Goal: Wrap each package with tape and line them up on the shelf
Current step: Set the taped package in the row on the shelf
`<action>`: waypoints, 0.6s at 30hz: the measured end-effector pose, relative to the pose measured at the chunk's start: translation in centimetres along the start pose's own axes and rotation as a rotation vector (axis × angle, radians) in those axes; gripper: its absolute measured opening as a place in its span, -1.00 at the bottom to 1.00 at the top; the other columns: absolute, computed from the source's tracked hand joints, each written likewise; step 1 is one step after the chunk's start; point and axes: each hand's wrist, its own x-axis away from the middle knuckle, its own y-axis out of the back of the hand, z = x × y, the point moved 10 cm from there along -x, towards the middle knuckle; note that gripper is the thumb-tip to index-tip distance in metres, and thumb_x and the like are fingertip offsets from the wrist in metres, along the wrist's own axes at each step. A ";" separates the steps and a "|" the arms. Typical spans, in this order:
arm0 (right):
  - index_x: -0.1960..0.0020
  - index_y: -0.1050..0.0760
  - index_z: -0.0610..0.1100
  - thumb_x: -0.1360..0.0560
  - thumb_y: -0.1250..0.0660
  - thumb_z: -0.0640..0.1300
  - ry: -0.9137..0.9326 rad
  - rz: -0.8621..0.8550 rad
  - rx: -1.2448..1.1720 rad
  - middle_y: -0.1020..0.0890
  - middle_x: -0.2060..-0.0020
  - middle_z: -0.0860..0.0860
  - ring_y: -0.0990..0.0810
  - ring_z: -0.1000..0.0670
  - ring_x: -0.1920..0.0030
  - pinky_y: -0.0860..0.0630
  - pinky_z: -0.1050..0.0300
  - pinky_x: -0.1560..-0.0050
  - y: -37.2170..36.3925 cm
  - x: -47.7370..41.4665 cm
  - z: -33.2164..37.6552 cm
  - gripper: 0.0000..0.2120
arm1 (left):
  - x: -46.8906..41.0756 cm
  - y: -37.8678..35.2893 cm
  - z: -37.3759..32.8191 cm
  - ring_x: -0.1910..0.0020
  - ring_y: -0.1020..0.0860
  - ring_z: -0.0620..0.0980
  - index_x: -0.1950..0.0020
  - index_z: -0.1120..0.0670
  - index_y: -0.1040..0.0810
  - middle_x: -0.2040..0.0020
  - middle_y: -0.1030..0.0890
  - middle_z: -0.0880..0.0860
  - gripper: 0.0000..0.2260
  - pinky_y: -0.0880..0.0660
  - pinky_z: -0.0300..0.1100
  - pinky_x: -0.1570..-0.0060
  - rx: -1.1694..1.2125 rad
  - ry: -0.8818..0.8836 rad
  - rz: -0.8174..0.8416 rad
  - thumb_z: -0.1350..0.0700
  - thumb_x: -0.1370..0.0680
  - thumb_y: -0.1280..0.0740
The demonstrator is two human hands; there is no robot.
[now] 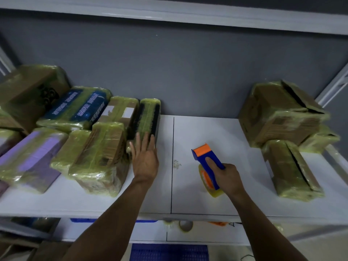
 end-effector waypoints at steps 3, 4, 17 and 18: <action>0.27 -0.54 -0.16 -0.51 -0.35 0.34 -0.028 0.049 -0.066 -0.62 0.44 -0.04 -0.61 0.01 0.41 -0.49 0.17 0.33 0.4 0.1 -0.5 -0.45 | 1.8 0.8 -3.4 -0.63 0.17 0.12 -0.56 0.05 -0.36 -0.64 -0.17 0.08 -0.53 0.12 0.16 -0.58 0.112 -0.153 -0.060 0.14 -0.65 -0.30; 0.21 -0.58 -0.18 -0.51 -0.36 0.33 -0.039 0.060 -0.099 -0.67 0.38 -0.07 -0.65 -0.02 0.36 -0.51 0.14 0.29 0.8 0.2 -0.9 -0.45 | 2.9 1.1 -5.0 -0.64 0.10 0.11 -0.53 0.05 -0.42 -0.63 -0.22 0.07 -0.54 -0.01 0.13 -0.58 0.197 -0.225 -0.075 0.18 -0.62 -0.35; 0.11 -0.66 -0.05 -0.36 -0.39 0.47 0.014 -0.118 -0.322 -0.74 0.27 0.03 -0.70 0.02 0.30 -0.55 0.06 0.20 19.0 3.9 -3.6 -0.44 | 7.3 -2.8 -26.7 -0.44 -0.38 -0.17 -0.53 -0.14 -0.36 -0.50 -0.40 -0.16 -0.51 -0.31 -0.30 -0.40 0.608 -0.231 0.403 -0.07 -0.62 -0.37; 0.13 -0.65 -0.03 -0.37 -0.37 0.45 0.020 -0.156 -0.319 -0.73 0.29 0.06 -0.69 0.06 0.34 -0.55 0.09 0.24 21.2 4.0 -3.9 -0.47 | 7.3 -3.5 -28.9 -0.43 -0.39 -0.17 -0.52 -0.13 -0.38 -0.49 -0.41 -0.15 -0.52 -0.33 -0.26 -0.41 0.619 -0.242 0.439 -0.07 -0.61 -0.38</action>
